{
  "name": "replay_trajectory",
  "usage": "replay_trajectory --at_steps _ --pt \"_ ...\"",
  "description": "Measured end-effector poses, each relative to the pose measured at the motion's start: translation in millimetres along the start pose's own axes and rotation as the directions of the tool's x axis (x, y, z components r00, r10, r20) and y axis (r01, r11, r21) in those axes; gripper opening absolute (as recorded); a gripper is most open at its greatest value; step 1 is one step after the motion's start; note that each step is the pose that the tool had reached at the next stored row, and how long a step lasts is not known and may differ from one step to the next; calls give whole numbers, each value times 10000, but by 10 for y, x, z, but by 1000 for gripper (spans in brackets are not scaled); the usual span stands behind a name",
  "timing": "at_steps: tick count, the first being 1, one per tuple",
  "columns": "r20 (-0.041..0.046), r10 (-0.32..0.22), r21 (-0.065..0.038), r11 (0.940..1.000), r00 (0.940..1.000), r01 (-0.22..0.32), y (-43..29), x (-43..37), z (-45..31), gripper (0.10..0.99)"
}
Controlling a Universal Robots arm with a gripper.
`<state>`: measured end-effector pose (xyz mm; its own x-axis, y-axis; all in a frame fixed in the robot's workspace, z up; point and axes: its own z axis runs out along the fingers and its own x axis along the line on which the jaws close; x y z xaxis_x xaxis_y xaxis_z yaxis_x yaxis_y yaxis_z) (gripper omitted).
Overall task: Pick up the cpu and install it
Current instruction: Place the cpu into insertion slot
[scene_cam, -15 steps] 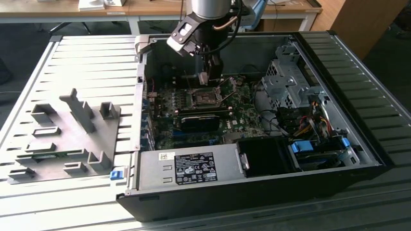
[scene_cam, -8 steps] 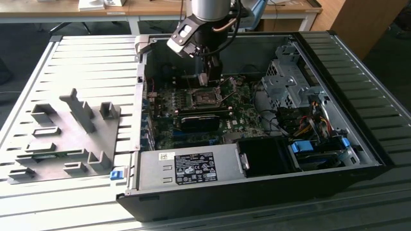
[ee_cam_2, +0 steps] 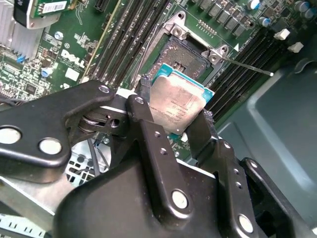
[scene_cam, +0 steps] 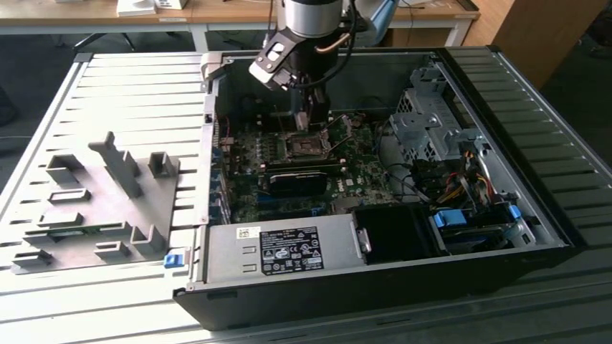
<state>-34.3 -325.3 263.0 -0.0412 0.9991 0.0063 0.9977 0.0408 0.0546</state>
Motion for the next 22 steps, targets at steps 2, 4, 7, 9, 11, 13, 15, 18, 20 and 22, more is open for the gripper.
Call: replay_trajectory --at_steps 2,4,7,9,11,13,15,18,20,22 --pt "-1 1 -1 10000 10000 -1 -1 3 32 541" --pt "0 3 -1 10000 10000 -3 -3 3 57 541" --pt "0 4 -1 10000 10000 -4 -4 3 88 541" --pt "0 4 -1 10000 10000 -4 -6 3 123 541" --pt "1 4 0 10000 10000 -4 -9 2 159 541" --pt "0 4 -1 10000 10000 -4 -10 3 193 541" --pt "0 4 -1 10000 10000 -4 -12 2 221 541" --pt "0 4 -1 10000 10000 -4 -14 2 256 541" --pt "1 5 -1 10000 10000 -5 -15 2 275 541" --pt "1 4 0 10000 10000 -4 -16 2 297 541"
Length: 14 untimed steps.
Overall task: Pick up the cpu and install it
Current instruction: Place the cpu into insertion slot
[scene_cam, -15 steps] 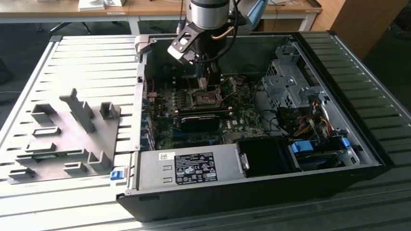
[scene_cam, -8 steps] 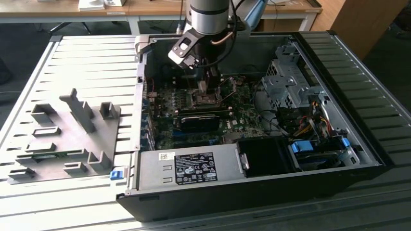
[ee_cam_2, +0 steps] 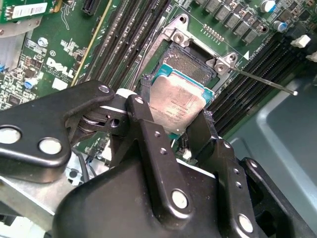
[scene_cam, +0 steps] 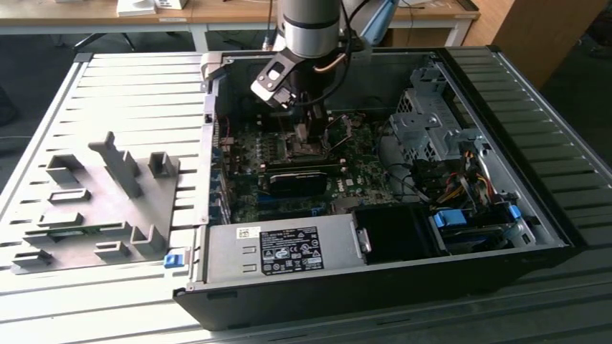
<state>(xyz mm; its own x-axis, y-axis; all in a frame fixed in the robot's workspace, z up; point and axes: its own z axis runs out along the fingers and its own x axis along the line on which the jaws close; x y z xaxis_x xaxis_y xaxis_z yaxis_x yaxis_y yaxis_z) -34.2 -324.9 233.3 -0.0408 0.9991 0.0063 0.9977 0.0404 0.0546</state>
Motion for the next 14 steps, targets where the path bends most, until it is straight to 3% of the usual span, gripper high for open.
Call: replay_trajectory --at_steps 14 --pt "-1 4 0 10000 10000 -4 -14 1 174 541"
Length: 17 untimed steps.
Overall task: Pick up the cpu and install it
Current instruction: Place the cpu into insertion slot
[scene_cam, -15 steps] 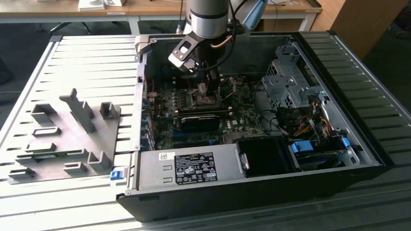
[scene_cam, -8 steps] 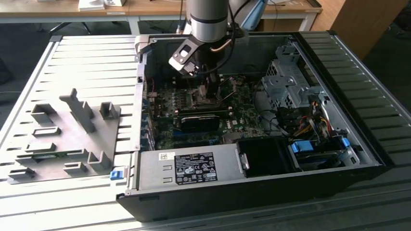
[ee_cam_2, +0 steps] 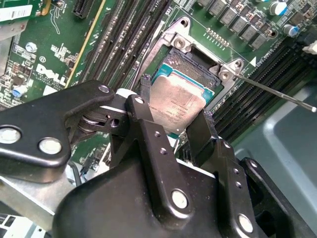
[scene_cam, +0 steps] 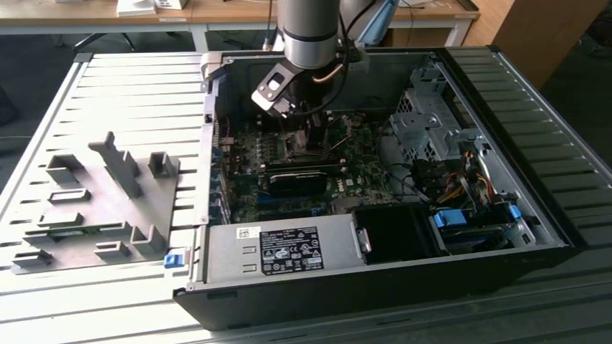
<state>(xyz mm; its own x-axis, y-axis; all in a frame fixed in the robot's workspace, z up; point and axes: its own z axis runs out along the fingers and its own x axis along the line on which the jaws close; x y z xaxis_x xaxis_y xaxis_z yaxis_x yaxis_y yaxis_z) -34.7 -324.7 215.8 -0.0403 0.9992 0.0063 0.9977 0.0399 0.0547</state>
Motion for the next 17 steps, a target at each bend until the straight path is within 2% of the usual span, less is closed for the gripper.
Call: replay_trajectory --at_steps 7,17 --pt "14 245 -1 9997 9997 -245 -9 0 44 541" --pt "13 254 -2 9997 9997 -254 -33 6 101 541"
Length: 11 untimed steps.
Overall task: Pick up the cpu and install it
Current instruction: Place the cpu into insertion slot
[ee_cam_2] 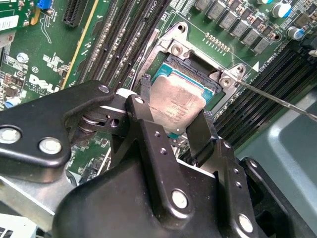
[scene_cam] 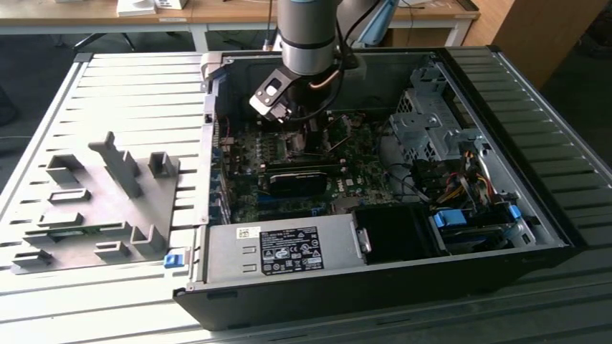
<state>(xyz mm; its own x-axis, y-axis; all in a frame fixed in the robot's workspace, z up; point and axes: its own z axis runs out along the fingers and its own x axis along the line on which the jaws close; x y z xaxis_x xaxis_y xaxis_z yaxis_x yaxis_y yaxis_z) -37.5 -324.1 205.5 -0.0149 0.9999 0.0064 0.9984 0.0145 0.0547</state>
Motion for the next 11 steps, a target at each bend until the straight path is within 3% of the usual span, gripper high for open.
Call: replay_trajectory --at_steps 11 --pt "2 0 1 10000 10000 0 -4 20 46 541"
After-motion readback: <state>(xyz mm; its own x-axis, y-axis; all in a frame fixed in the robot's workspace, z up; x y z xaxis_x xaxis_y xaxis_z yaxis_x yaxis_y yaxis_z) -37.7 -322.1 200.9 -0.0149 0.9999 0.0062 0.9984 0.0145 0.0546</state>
